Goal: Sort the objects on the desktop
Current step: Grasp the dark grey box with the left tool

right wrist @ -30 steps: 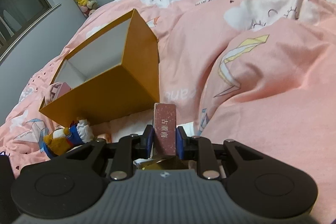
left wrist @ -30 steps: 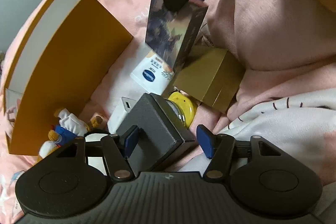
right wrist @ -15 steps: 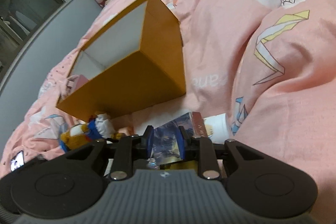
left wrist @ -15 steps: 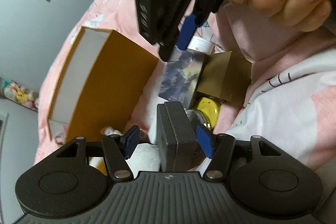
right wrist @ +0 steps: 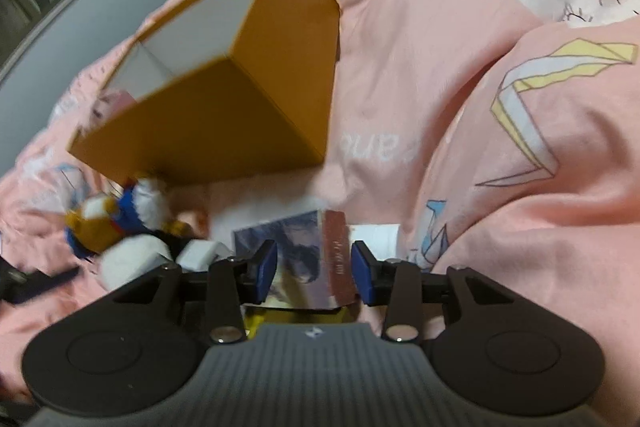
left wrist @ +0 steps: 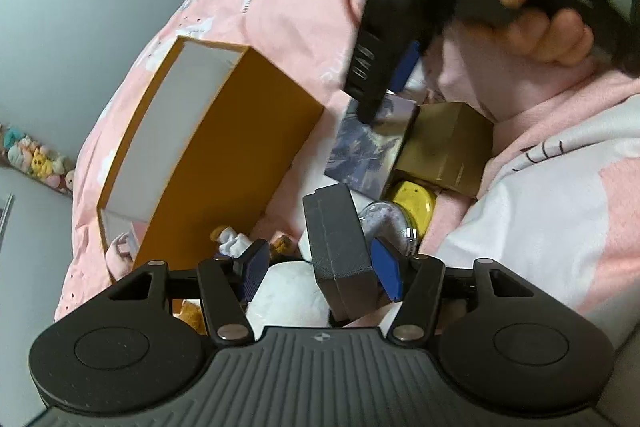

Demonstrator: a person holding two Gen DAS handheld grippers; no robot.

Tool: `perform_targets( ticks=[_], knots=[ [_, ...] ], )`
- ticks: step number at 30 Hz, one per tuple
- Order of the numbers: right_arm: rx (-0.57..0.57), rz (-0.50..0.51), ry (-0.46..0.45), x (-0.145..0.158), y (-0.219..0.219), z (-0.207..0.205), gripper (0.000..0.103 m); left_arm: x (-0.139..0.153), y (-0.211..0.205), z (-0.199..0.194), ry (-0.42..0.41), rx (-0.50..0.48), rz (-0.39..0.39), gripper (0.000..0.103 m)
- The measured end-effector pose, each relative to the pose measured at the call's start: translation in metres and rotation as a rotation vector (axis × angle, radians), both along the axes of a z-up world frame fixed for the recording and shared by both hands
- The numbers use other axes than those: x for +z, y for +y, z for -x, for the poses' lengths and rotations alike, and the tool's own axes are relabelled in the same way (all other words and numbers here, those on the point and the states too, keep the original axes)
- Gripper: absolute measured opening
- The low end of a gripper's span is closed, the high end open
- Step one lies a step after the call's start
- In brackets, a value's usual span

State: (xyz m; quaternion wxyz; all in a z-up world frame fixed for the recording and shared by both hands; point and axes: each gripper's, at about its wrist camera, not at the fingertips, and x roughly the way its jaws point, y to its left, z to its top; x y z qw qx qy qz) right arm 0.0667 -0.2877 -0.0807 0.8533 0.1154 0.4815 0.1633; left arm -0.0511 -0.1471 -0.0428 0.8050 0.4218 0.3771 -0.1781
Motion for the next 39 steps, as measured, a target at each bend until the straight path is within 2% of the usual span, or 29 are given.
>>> perform_targets(
  ticks=[4,5,7,8,14,18,21,23,27,28,30,33,36,39],
  knots=[
    [0.031,-0.039,0.02,-0.008,0.001,-0.007,0.049,0.004,0.008,-0.001,-0.016,0.029,0.014,0.065],
    [0.036,-0.044,0.022,-0.009,0.003,-0.008,0.048,0.004,0.01,-0.002,-0.024,0.046,0.0,0.059],
    [0.051,-0.036,0.012,-0.006,0.007,-0.005,0.04,0.002,0.016,-0.006,-0.034,0.072,-0.027,0.059],
    [0.063,-0.029,0.004,-0.004,0.009,-0.002,0.037,0.002,0.023,-0.007,-0.025,0.071,-0.011,0.059],
    [0.116,-0.061,-0.036,0.008,0.022,0.007,0.036,0.009,0.049,-0.032,0.125,0.179,0.182,0.059],
    [0.104,-0.083,-0.012,0.007,0.018,0.002,0.035,0.012,0.071,-0.054,0.223,0.284,0.327,0.059],
    [0.099,-0.033,-0.014,0.004,0.02,-0.005,0.036,0.01,0.087,-0.068,0.304,0.357,0.442,0.059],
    [0.147,0.026,-0.027,0.004,0.028,-0.01,0.044,0.005,0.092,-0.072,0.344,0.375,0.479,0.059],
    [0.236,0.159,-0.069,-0.002,0.044,-0.022,0.051,-0.004,0.095,-0.08,0.405,0.39,0.524,0.06],
    [0.257,0.166,-0.067,-0.004,0.047,-0.026,0.055,-0.006,0.095,-0.082,0.41,0.392,0.53,0.06],
    [0.278,0.131,-0.037,-0.011,0.045,-0.035,0.057,-0.008,0.096,-0.083,0.417,0.393,0.541,0.06],
    [0.281,0.062,0.016,-0.018,0.041,-0.041,0.054,-0.01,0.097,-0.086,0.429,0.387,0.552,0.06],
    [0.257,0.038,0.006,-0.01,0.035,-0.034,0.045,-0.01,0.099,-0.086,0.439,0.378,0.572,0.06],
    [0.242,-0.019,-0.005,0.006,0.026,-0.019,0.036,-0.01,0.105,-0.088,0.46,0.383,0.624,0.058]
  ],
)
